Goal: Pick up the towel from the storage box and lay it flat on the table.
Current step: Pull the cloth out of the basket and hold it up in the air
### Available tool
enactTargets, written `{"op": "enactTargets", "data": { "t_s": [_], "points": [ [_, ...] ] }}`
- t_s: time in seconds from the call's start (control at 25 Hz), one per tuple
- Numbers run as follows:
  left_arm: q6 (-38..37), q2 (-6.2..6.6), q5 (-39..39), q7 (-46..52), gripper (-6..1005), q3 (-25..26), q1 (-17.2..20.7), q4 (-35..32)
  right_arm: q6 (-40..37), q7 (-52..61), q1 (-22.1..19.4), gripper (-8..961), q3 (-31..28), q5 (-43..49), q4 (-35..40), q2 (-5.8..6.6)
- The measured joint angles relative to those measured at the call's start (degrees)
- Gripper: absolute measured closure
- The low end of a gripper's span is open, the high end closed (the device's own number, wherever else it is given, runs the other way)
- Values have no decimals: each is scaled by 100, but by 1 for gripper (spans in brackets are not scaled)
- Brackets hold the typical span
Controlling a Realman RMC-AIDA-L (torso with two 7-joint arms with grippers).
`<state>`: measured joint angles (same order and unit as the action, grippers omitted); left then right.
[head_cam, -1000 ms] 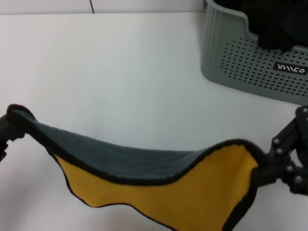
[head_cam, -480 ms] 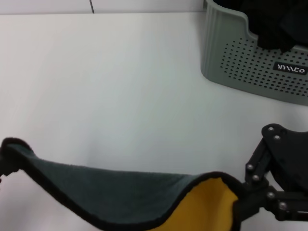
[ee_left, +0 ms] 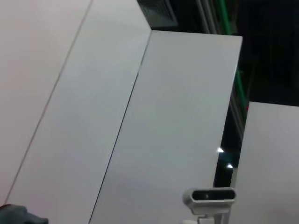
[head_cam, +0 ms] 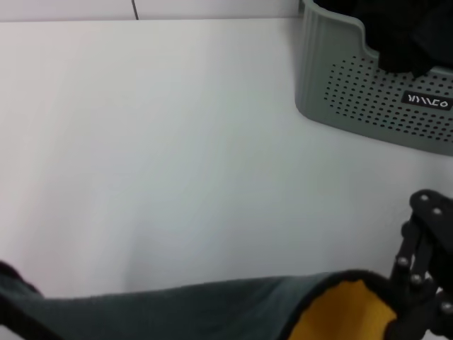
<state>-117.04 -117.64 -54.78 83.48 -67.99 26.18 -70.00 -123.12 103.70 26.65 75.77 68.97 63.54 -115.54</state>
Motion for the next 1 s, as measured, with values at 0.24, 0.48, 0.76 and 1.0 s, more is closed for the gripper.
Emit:
{"op": "enactTargets", "data": {
  "t_s": [0.24,0.48,0.76,1.0],
  "points": [
    [20,-6,-289,-40,979,146,-147,564,166,-272,236,945,113,451,-1255,-18],
    [47,31,-1200,-147,979,891,-1894,2845,1115,-434,277,945,-98,1220,-1864,61],
    [459,277,-2090,-589,979,1146,-3812,4523,2272,-153,343,945,-134,1822,-1835,4],
    [1311,259,-2132,-500,979,1129,-4271,4561,3259,-148,311,946,-59,2060,-1856,-14]
  ]
}}
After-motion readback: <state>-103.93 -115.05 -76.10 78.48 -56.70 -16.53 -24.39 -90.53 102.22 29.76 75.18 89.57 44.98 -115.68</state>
